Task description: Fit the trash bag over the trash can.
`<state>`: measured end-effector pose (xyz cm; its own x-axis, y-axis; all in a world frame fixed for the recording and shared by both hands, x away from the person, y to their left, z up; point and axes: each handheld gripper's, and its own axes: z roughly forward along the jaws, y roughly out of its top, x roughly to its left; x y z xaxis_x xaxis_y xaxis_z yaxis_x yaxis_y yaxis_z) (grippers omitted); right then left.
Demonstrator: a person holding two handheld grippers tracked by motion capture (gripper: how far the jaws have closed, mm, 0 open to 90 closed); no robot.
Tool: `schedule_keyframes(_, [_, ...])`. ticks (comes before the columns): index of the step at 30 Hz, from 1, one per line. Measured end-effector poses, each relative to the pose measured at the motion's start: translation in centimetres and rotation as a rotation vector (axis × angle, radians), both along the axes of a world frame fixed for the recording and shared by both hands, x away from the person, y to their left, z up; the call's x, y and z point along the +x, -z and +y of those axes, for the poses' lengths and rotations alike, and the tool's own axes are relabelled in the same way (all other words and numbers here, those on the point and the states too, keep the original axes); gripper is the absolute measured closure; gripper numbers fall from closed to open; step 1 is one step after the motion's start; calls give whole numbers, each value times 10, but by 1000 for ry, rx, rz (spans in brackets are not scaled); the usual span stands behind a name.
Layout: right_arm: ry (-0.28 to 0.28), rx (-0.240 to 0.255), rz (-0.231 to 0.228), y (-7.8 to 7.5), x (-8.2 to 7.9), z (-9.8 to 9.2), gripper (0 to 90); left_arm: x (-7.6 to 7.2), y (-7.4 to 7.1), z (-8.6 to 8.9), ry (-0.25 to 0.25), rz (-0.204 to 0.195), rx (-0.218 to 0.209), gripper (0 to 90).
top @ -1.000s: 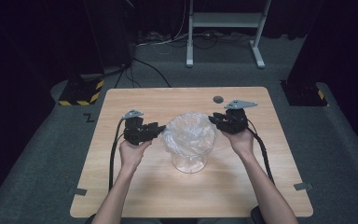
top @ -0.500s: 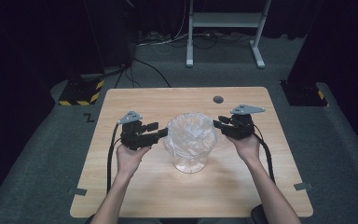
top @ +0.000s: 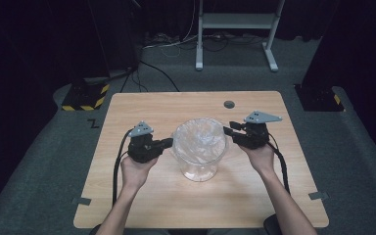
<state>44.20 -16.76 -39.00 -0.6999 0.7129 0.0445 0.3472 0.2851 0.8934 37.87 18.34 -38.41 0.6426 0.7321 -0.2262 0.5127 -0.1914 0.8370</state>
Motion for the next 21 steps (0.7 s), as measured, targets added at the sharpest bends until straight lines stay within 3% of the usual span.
schedule_keyframes(4, [-34,8,-10,-2,-5,2,626,-5,8,5,6,24,-7,900])
schedule_keyframes(7, [-59,15,-11,-4,-8,6,618,-8,14,7,16,46,11,900])
schedule_keyframes(14, [-117,7,1,-3,-12,13,602,-2,40,1,35,139,98,900])
schedule_keyframes(16, [-126,12,-1,-3,-14,14,602,1,48,-1,31,157,147,900])
schedule_keyframes(21, [-143,13,-1,-3,-15,15,599,7,65,-7,31,194,215,900])
